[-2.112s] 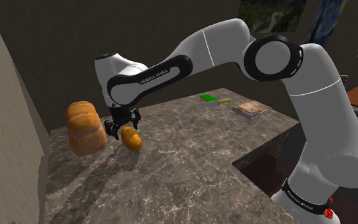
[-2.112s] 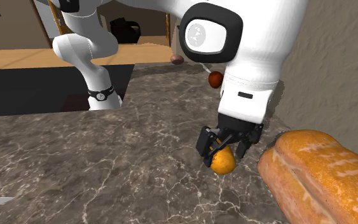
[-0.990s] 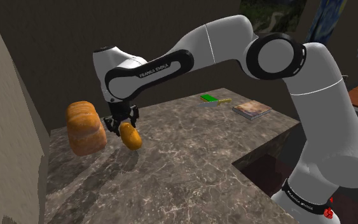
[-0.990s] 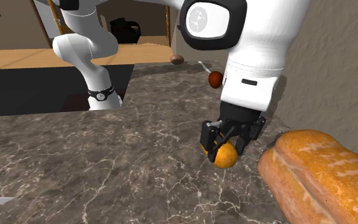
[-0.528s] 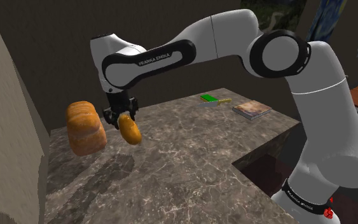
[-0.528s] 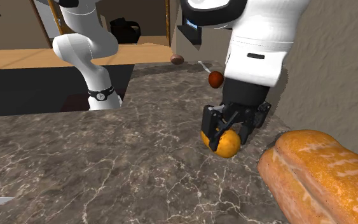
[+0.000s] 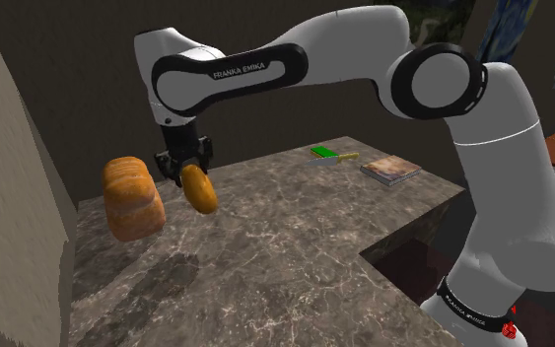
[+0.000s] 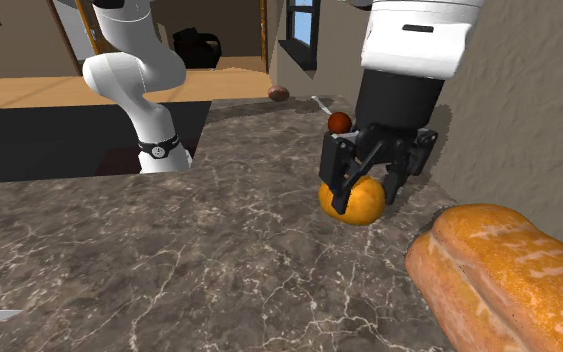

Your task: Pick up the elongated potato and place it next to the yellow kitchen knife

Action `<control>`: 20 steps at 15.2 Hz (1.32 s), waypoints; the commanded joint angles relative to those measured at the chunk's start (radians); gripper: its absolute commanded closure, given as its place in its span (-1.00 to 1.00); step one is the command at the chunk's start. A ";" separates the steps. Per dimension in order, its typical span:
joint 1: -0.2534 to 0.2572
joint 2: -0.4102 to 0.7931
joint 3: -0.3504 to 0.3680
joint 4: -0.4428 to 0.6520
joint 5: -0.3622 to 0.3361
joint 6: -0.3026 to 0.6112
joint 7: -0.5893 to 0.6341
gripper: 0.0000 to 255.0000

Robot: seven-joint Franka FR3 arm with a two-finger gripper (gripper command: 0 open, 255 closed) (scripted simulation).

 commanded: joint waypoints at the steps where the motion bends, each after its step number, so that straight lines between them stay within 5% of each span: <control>1: 0.003 -0.001 0.001 0.025 0.002 -0.027 -0.005 1.00; 7: 0.015 0.002 0.002 0.105 0.004 -0.101 -0.016 1.00; 12: -0.115 -0.228 0.015 -0.244 0.071 0.033 -0.072 1.00; 20: -0.252 -0.521 -0.016 -0.622 0.182 0.159 -0.232 1.00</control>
